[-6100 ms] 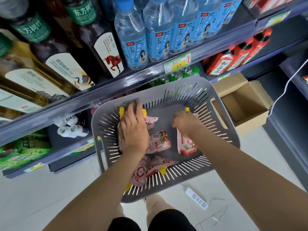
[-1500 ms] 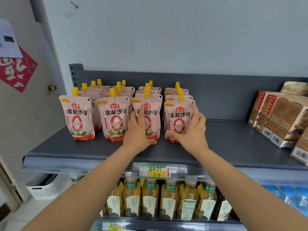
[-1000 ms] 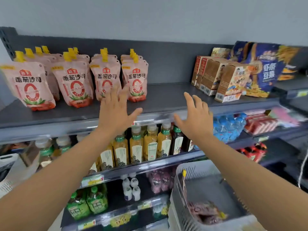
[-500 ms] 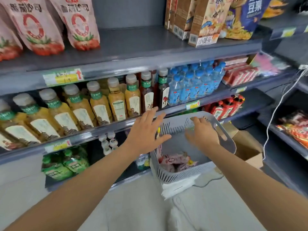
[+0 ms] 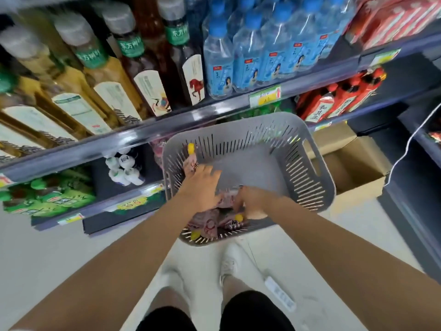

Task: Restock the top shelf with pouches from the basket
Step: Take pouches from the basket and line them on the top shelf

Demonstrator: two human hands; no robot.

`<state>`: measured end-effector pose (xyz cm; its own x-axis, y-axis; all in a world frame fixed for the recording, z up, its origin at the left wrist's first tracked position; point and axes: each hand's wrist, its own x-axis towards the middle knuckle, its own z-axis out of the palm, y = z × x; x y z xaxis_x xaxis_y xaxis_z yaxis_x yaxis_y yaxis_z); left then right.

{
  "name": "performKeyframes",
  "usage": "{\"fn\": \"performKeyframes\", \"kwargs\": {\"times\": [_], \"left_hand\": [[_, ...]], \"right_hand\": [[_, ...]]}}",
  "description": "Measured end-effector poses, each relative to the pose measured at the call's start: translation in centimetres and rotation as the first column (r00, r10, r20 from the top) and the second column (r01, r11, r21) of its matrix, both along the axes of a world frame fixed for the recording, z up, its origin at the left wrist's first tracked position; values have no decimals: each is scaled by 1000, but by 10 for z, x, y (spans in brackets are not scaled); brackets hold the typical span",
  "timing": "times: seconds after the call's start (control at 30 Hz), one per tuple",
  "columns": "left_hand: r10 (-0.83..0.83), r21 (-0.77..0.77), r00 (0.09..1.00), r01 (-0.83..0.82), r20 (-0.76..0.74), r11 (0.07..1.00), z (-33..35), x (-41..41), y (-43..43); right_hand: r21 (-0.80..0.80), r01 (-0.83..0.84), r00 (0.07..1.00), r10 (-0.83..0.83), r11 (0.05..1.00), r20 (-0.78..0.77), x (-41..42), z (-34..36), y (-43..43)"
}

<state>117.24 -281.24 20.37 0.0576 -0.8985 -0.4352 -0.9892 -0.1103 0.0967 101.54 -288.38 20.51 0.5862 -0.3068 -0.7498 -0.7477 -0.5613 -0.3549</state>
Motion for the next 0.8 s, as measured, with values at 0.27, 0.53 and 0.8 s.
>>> {"fn": "performKeyframes", "kwargs": {"times": [0.27, 0.53, 0.8], "left_hand": [[63, 241, 997, -52, -39, 969, -57, -18, -14], [6, 218, 999, 6, -52, 976, -77, -26, -30], [27, 205, 999, -23, -17, 979, -80, -37, -45]], "right_hand": [[-5, 205, 979, -205, 979, 14, -13, -18, -37], [-179, 242, 951, -270, 954, -152, -8, -29, -87], [-297, 591, 790, -613, 750, 23, -23, -71, -106]]}}
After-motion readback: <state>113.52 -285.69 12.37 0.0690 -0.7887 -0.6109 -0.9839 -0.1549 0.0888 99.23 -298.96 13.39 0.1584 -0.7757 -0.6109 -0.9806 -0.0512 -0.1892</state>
